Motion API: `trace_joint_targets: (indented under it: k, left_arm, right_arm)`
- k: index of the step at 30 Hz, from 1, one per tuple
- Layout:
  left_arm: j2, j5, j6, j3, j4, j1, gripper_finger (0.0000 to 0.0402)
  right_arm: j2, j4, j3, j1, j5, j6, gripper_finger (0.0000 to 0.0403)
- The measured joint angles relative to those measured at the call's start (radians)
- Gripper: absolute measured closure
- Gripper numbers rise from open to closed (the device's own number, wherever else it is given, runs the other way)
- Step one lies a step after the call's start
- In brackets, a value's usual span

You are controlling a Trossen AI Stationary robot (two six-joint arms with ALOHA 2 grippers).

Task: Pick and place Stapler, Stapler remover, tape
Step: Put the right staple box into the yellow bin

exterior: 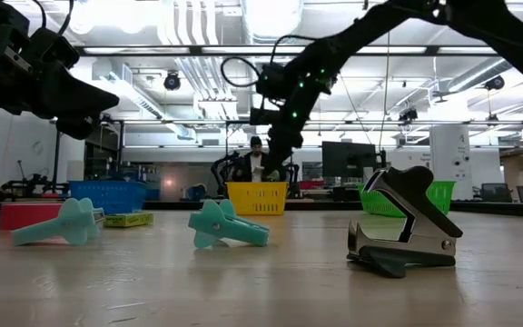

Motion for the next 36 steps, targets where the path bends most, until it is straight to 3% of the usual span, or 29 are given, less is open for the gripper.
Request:
trace_joint_targets:
  k: [10, 24, 36]
  left_arm:
    - [0.0, 0.0, 0.0, 0.0, 0.0, 0.0, 0.0376]
    - [0.0, 0.0, 0.0, 0.0, 0.0, 0.0, 0.0376]
    - [0.0, 0.0, 0.0, 0.0, 0.0, 0.0, 0.0376]
  right_arm:
    - [0.022, 0.026, 0.005, -0.028, -0.002, 0.087, 0.0265]
    - [0.086, 0.025, 0.005, -0.026, -0.007, 0.113, 0.028]
    - [0.086, 0.062, 0.005, -0.026, 0.053, 0.125, 0.0222]
